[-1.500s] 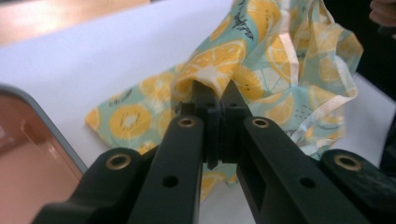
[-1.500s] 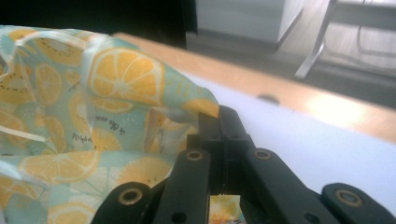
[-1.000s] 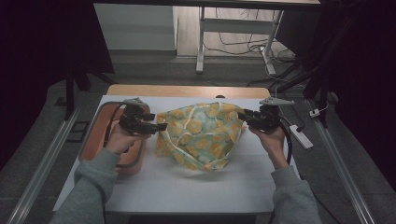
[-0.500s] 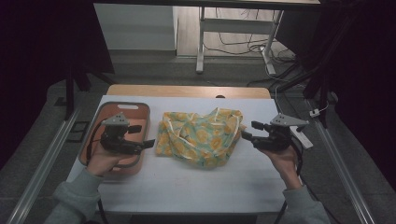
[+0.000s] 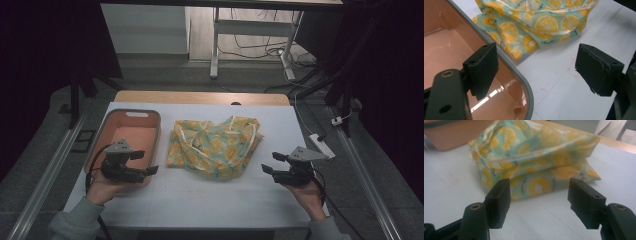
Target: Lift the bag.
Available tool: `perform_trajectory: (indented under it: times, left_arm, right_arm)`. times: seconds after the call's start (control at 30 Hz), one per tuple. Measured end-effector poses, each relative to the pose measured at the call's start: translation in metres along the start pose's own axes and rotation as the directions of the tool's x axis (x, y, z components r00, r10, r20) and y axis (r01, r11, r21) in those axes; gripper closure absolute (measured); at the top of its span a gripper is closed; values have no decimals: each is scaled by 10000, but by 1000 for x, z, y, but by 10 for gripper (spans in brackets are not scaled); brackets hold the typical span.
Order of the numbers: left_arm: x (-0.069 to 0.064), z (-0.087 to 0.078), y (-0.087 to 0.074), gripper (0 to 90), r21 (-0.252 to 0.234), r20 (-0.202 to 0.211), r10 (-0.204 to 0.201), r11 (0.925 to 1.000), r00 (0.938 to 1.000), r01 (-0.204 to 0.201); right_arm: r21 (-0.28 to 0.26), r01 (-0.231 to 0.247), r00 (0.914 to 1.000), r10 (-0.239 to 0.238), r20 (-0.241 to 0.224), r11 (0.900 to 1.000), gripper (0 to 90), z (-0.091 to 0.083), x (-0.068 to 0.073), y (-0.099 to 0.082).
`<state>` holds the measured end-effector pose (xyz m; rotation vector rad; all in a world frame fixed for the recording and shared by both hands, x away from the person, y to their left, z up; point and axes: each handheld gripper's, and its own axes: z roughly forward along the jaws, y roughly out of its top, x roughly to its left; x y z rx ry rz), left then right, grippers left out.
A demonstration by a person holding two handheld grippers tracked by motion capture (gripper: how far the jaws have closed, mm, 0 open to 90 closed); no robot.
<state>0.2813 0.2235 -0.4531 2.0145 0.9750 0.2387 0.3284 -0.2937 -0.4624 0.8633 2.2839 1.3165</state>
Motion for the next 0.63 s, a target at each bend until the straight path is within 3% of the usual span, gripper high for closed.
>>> perform_trajectory:
  times: [0.4,0.63]
  left_arm:
    - [5,8,2,201,74,-206,-60,10000,9998,62]
    - [3,10,3,201,133,-201,7,9999,9998,-5]
  right_arm:
    - [-26,310,9995,-310,-111,9995,350,2,5,1]
    - [-6,245,9997,-245,-94,9997,351,1,4,-1]
